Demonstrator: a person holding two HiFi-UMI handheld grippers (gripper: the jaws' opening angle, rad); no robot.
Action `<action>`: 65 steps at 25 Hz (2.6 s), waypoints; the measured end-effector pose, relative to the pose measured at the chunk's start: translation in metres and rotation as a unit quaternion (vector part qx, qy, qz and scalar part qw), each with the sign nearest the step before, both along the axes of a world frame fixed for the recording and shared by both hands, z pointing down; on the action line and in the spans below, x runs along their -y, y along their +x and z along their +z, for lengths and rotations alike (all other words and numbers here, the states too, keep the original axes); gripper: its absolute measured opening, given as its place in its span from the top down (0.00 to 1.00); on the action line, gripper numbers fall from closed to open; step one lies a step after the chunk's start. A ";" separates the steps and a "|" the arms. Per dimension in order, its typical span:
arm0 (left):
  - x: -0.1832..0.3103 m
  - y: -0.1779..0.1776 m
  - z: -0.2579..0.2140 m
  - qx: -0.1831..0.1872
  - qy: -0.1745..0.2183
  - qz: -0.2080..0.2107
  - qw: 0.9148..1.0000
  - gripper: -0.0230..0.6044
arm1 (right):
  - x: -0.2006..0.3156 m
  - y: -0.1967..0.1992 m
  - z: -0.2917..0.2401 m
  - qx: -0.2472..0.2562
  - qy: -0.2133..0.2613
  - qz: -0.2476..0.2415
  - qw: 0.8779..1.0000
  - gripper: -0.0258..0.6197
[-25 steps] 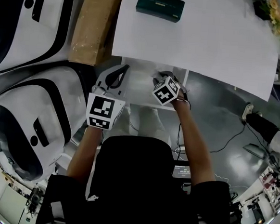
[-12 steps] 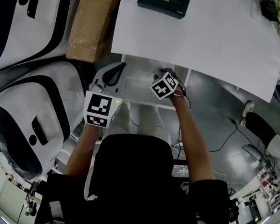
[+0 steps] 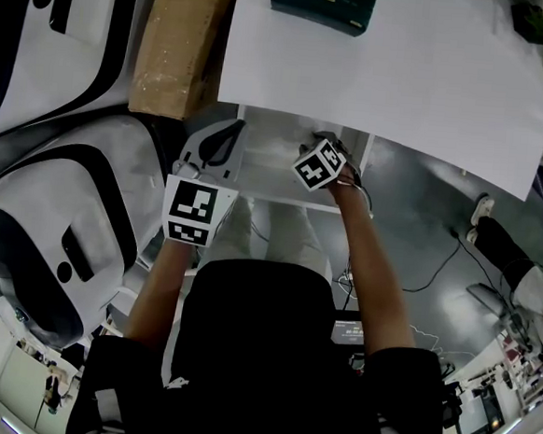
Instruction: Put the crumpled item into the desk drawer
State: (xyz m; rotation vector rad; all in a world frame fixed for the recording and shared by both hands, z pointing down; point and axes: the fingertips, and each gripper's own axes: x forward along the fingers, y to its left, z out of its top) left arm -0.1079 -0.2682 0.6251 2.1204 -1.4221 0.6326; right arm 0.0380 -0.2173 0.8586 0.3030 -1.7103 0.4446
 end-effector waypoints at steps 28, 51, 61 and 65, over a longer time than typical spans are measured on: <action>-0.012 0.006 -0.021 0.004 0.014 0.029 0.999 0.95 | 0.012 0.012 -0.048 0.030 0.057 0.095 0.993 0.96; -0.030 0.041 -0.108 -0.004 0.097 0.071 0.993 0.95 | 0.025 0.027 -0.199 0.162 0.149 0.259 0.940 0.97; -0.050 0.035 -0.146 0.001 0.132 0.076 0.988 0.95 | 0.021 0.015 -0.304 0.230 0.229 0.273 0.906 0.97; -0.061 0.028 -0.164 0.008 0.147 0.078 0.986 0.95 | 0.016 0.009 -0.340 0.253 0.258 0.276 0.891 0.97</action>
